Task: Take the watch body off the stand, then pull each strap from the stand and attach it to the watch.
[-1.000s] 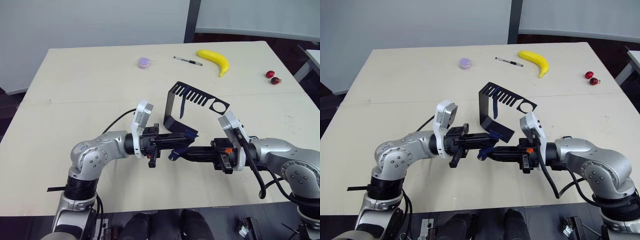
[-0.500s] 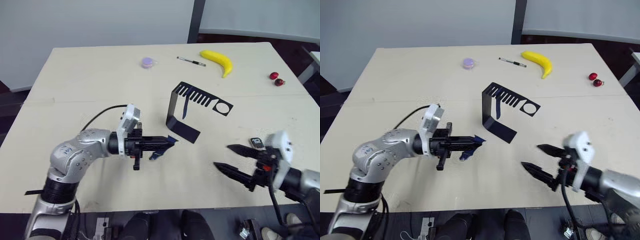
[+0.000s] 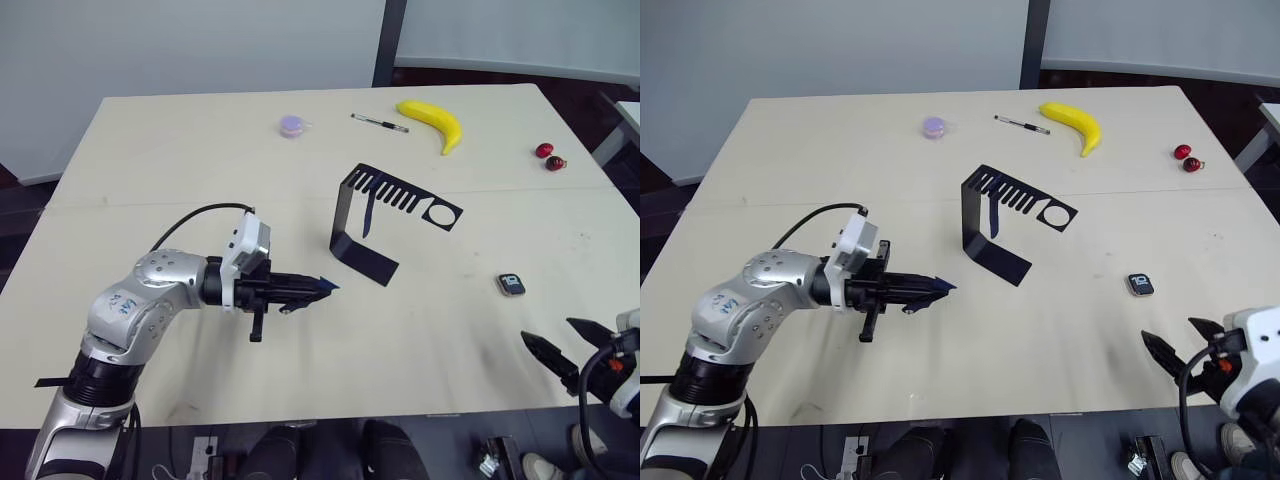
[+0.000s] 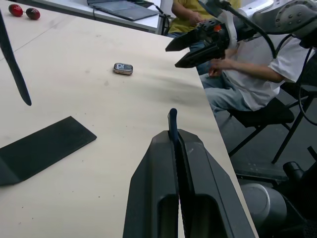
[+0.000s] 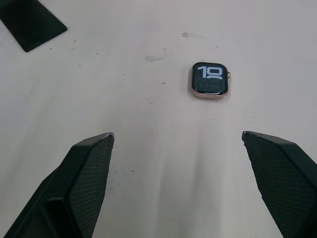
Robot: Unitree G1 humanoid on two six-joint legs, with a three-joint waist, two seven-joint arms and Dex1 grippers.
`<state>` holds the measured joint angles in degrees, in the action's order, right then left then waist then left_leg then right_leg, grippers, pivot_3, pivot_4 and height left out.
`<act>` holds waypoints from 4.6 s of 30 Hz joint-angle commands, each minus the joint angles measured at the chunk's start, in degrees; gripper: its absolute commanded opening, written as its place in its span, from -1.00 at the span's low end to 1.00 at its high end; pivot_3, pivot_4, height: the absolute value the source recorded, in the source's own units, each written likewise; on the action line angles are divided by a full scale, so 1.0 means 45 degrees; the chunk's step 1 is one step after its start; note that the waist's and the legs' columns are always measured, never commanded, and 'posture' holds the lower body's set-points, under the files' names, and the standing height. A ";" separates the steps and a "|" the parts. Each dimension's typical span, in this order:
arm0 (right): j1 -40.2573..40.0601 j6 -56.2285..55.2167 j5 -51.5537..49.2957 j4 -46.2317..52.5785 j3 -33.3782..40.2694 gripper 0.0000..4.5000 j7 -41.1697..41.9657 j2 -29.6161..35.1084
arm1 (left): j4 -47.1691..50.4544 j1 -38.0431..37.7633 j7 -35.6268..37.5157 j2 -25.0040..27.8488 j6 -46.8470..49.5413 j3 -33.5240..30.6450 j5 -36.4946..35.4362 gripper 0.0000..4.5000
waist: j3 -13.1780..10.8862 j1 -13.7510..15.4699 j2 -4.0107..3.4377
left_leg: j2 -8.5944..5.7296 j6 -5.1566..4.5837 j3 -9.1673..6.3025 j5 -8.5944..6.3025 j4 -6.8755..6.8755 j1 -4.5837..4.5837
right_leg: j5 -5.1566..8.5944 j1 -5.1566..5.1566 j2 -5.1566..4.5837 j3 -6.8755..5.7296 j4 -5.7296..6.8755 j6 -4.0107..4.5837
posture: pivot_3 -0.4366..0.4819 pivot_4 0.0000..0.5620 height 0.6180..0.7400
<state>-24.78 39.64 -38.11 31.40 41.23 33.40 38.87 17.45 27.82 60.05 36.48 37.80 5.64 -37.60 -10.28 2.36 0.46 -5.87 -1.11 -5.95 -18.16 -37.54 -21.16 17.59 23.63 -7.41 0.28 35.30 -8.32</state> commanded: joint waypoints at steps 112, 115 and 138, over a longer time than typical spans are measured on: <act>1.0230 0.6430 -1.5929 -0.2986 -0.9331 -0.34 -0.7743 0.3623 | -0.0893 0.0641 0.0250 -0.0996 -0.8095 0.2967 0.7104 -1.00 | -0.0004 -0.0186 -0.0018 | 0.0031 -0.0024 -0.0006 -0.0015 -0.0054 -0.0047 | -0.0008 0.0006 -0.0008 -0.0044 -0.0029 -0.0013 | -0.05 -0.47 1.00; 1.0224 0.6325 -1.5917 -0.2971 -0.9424 -0.34 -0.7683 0.3713 | -0.0929 0.0656 0.0248 -0.1024 -0.8101 0.2964 0.7097 -1.00 | -0.0004 -0.0184 -0.0018 | 0.0031 -0.0024 -0.0005 -0.0016 -0.0054 -0.0049 | -0.0008 0.0005 -0.0008 -0.0043 -0.0031 -0.0013 | -0.05 -0.47 1.00; 1.0356 0.6180 -1.6264 -0.2779 -0.9531 -0.34 -0.7622 0.3980 | -0.1151 0.0671 0.0175 -0.1309 -0.8216 0.3037 0.7268 -1.00 | -0.0004 -0.0181 -0.0018 | 0.0031 -0.0026 -0.0006 -0.0017 -0.0055 -0.0053 | -0.0008 0.0006 -0.0006 -0.0046 -0.0035 -0.0013 | -0.05 -0.47 1.00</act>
<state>21.19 68.47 -109.56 16.76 -1.98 -1.81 55.80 10.90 30.28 61.19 30.72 1.79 19.63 -4.84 -10.30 1.54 0.38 -5.72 -1.22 -5.97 -18.24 -37.79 -21.40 17.55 23.65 -7.43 0.07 35.14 -8.38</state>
